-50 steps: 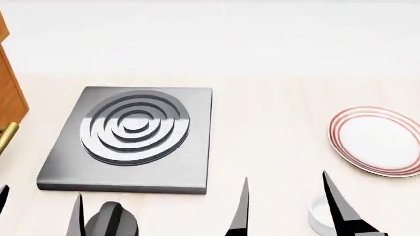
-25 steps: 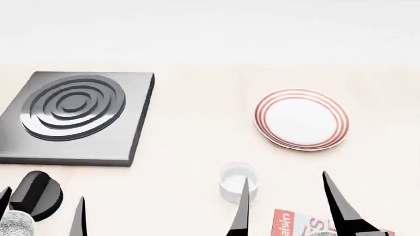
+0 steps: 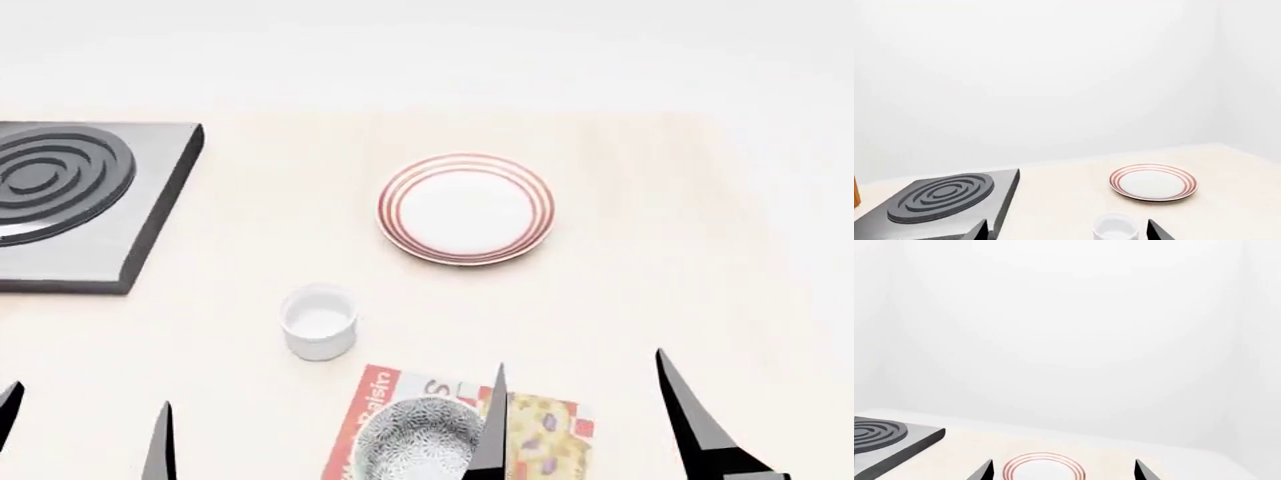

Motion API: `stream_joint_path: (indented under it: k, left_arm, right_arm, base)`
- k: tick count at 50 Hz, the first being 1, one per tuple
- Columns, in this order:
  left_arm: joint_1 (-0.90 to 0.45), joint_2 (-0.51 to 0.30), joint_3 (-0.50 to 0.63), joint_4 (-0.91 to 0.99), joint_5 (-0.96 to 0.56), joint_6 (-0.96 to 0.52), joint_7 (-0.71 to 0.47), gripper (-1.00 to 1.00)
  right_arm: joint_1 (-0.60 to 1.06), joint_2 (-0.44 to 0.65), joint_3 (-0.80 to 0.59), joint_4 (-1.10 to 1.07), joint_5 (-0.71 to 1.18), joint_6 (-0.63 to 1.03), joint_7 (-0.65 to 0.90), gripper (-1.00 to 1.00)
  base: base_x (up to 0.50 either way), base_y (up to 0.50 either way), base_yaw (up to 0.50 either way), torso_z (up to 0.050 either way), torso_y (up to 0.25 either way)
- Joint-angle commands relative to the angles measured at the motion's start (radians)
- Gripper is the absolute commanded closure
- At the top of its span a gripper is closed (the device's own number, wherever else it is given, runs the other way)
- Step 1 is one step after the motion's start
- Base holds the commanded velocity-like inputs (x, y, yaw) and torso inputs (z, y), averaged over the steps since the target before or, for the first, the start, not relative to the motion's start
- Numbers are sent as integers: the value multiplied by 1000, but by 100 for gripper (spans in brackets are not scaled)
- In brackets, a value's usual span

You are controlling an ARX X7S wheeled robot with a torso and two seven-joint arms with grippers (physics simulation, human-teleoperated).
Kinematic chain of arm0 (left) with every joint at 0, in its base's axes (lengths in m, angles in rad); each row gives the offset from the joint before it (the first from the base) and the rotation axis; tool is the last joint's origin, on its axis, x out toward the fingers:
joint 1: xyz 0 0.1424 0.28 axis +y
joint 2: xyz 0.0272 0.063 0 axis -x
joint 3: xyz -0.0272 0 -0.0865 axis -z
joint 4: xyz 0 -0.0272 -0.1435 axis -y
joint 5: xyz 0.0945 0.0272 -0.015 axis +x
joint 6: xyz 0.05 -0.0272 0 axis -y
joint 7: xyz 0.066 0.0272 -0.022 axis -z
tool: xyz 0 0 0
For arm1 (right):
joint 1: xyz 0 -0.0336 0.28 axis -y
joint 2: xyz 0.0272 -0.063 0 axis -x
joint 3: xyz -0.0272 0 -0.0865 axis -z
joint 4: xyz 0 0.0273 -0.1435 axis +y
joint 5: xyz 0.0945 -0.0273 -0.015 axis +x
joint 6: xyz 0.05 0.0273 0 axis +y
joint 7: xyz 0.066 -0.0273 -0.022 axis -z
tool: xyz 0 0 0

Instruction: Pick the akita bowl on the cookies box and place it on the plate.

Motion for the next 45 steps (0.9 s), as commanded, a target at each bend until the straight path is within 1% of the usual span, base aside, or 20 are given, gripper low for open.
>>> stream_joint_path:
  k: [1, 6, 11, 13, 14, 15, 45]
  left_arm:
    - [0, 7, -16, 3, -2, -2, 12, -100]
    - [-1, 3, -14, 3, -5, -2, 7, -100]
    - [-2, -1, -12, 5, -12, -3, 4, -100]
    - [-2, -2, -11, 6, -13, -3, 2, -100]
    - [-1, -3, -11, 6, -13, -3, 1, -100]
    - [-1, -4, -11, 6, -14, -2, 0, -100]
    - [-3, -23, 3, 1, -33, 6, -21, -100]
  right_arm:
    - [-3, -4, 12, 0, -11, -4, -13, -100]
    - [-4, -5, 18, 6, 10, -18, -15, -100]
    - [-8, 0, -3, 18, -20, -36, -6, -100]
    - [1, 0, 3, 10, 4, -3, -10, -100]
    - [-8, 0, 11, 18, 26, -44, -24, -100]
    - [-11, 1, 9, 14, 4, -45, -11, -100]
    - [-21, 28, 4, -13, 34, -54, -3, -100]
  base:
    - [-160, -500, 0, 0, 0]
    - [-102, -483, 0, 0, 0]
    - [0, 0, 0, 0, 0]
    - [0, 0, 0, 0, 0]
    - [172, 0, 0, 0, 0]
    - [500, -1, 0, 0, 0]
    - [500, 0, 0, 0, 0]
